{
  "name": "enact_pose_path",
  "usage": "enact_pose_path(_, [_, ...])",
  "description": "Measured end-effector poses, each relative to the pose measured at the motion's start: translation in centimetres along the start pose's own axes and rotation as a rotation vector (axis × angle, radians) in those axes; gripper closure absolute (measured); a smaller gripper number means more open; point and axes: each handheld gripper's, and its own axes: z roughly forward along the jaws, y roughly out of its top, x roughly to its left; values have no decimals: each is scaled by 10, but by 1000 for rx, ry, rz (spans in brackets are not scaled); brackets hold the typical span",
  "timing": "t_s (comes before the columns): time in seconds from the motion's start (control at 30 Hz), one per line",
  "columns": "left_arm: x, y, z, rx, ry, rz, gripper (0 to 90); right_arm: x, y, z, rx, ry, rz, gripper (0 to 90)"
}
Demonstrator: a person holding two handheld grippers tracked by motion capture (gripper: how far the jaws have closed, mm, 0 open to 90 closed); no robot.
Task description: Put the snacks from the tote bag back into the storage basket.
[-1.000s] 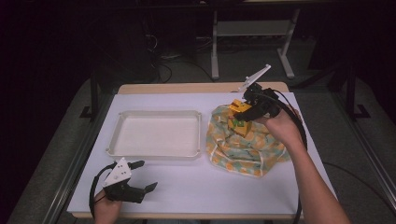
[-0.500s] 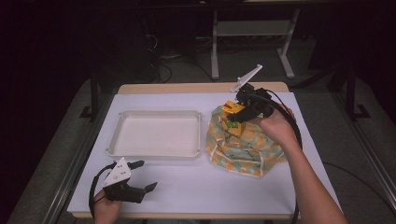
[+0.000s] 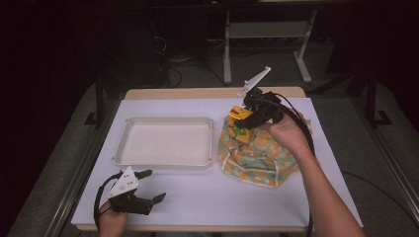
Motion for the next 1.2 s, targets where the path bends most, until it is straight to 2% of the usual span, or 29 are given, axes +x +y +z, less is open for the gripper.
enact_pose_path(0.17, [0, 0, 0, 0, -1, 0, 133, 4, 6, 3, -3, 11, -12, 493])
enact_pose_path(0.2, [0, 0, 0, 0, -2, -2, 133, 5, 9, 5, -7, 18, -29, 493])
enact_pose_path(0.63, [0, 0, 0, 7, -2, -5, 133, 12, 21, 18, -16, 62, -57, 493])
enact_pose_path(0.87, [1, 0, 0, 6, 1, -6, 133, 19, 30, 27, -20, 86, -92, 493])
enact_pose_path(1.2, [1, 0, 1, -2, 3, -8, 133, 26, 40, 34, -32, 122, -107, 493])
